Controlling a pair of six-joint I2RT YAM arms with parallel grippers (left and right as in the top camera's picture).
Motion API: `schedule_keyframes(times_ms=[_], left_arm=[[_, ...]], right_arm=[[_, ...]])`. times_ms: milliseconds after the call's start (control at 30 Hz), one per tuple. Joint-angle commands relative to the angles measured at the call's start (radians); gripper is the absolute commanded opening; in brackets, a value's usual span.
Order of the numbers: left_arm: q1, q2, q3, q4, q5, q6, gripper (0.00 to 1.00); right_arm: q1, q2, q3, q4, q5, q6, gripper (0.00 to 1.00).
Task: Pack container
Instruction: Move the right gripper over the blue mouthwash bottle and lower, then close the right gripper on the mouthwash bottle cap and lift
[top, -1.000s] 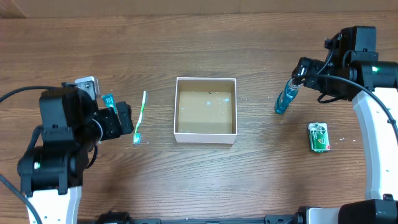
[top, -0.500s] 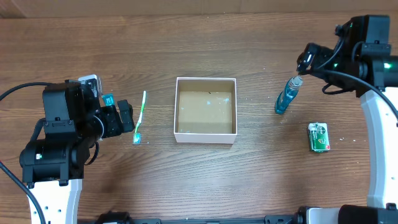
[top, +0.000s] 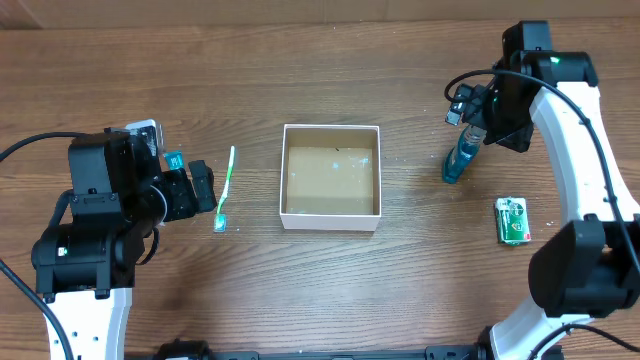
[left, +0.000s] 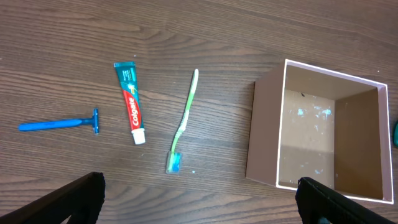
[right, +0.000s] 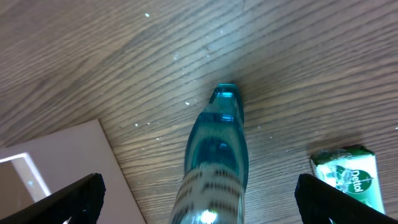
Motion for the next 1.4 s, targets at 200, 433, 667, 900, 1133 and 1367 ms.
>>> schedule_keyframes(times_ms=[200,433,667,900,1133,1367], left_arm=[[0.005,-0.002,0.028,0.005,0.011,-0.011,1.0],[0.005,-0.002,0.028,0.004,0.011,-0.011,1.0],[0.005,-0.002,0.028,0.004,0.011,-0.011,1.0],[0.005,-0.002,0.028,0.004,0.011,-0.011,1.0],[0.005,-0.002,0.028,0.004,0.011,-0.011,1.0],[0.005,-0.002,0.028,0.003,0.011,-0.011,1.0]], right_arm=[[0.003,0.064,0.003,-0.019,0.016,0.018,1.0],[0.006,0.084,0.003,-0.027,0.017,0.01,1.0],[0.006,0.084,0.003,-0.039,0.073,0.008,0.96],[0.006,0.084,0.003,-0.045,0.077,0.008,0.83],[0.025,0.086,0.003,-0.038,0.077,0.008,0.79],[0.056,0.113,0.002,-0.028,0.081,0.008,0.8]])
